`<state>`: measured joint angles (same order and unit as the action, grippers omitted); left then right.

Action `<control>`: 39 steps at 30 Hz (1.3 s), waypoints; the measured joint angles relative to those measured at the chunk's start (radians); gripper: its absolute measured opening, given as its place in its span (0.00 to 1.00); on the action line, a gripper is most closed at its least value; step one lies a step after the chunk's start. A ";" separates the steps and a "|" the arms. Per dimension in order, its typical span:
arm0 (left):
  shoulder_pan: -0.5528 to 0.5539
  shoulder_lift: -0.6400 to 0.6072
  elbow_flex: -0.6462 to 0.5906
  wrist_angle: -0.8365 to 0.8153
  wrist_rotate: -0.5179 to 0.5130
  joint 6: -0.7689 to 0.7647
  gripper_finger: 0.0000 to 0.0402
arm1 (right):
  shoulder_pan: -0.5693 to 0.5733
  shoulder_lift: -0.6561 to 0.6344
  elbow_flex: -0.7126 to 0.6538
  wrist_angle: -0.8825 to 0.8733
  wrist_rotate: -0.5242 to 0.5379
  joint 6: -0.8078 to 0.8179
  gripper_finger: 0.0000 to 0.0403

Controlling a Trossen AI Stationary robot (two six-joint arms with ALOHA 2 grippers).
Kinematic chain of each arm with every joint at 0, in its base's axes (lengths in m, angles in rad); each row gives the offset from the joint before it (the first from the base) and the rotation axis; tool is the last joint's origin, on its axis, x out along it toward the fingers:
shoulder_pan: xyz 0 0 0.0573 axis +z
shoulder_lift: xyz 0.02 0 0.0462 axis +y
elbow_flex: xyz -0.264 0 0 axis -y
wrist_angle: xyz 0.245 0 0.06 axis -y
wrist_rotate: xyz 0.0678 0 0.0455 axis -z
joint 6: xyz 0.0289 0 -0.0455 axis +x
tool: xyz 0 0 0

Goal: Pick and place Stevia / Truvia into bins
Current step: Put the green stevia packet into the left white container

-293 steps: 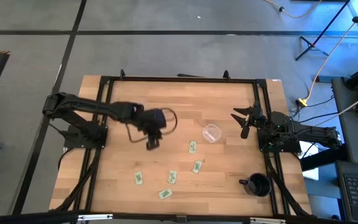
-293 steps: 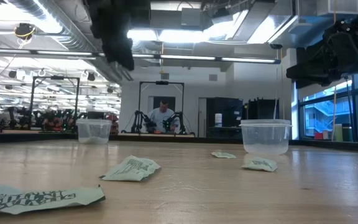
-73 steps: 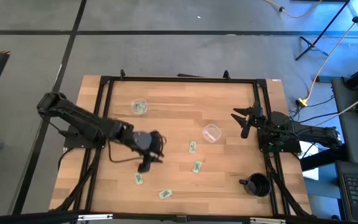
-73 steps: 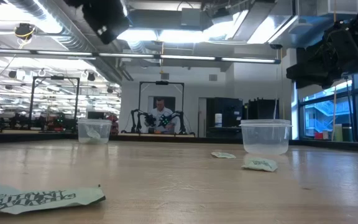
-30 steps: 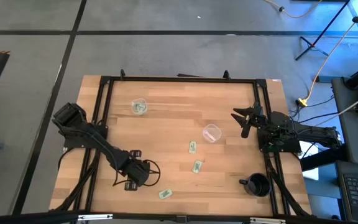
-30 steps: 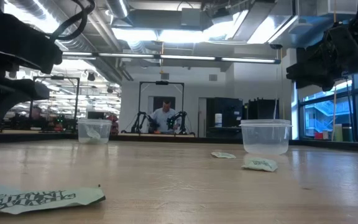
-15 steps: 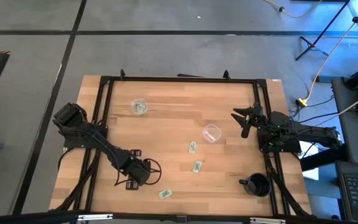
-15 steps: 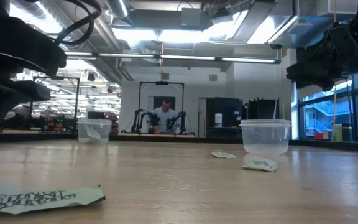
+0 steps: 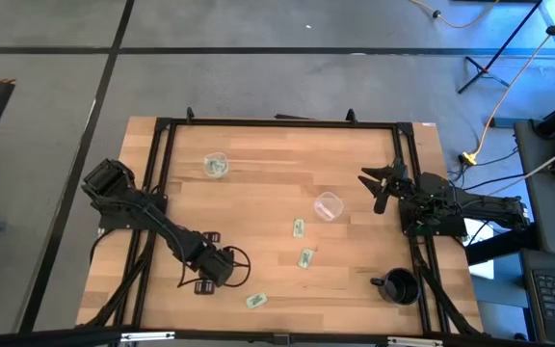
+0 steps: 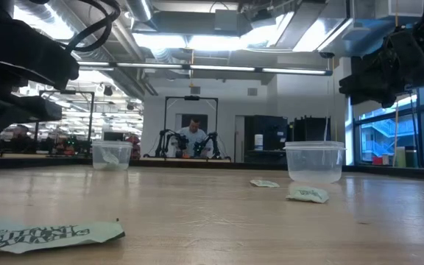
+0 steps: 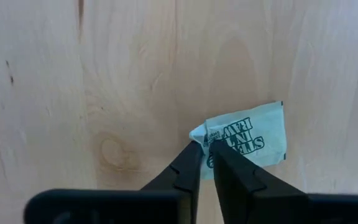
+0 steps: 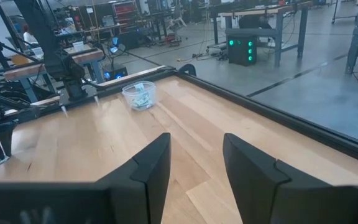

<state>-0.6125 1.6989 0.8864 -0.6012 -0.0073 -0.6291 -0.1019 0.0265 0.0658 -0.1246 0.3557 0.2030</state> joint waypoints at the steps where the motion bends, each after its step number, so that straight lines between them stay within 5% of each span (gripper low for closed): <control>1: 0.000 0.000 0.000 0.000 0.001 0.004 0.07 | 0.000 0.000 0.000 0.000 0.000 0.000 0.38; 11: 0.006 -0.012 0.000 -0.005 0.012 0.006 0.01 | 0.000 0.000 0.000 0.000 0.000 -0.002 0.38; 18: 0.023 -0.158 -0.003 -0.060 -0.002 -0.056 0.01 | 0.000 0.000 0.000 0.000 0.000 -0.002 0.38; 29: 0.158 -0.410 -0.003 -0.311 -0.416 -0.275 0.01 | 0.000 0.000 0.000 0.000 0.000 -0.002 0.38; 34: 0.313 -0.475 -0.002 -0.311 -0.546 -0.215 0.01 | 0.000 0.000 0.000 0.000 0.000 -0.006 0.38; 39: 0.506 -0.478 -0.002 -0.328 -0.549 -0.077 0.01 | 0.000 0.000 0.000 0.000 0.000 -0.006 0.38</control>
<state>-0.1060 1.2211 0.8841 -0.9291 -0.5567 -0.7056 -0.1017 0.0261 0.0658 -0.1242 0.3557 0.1974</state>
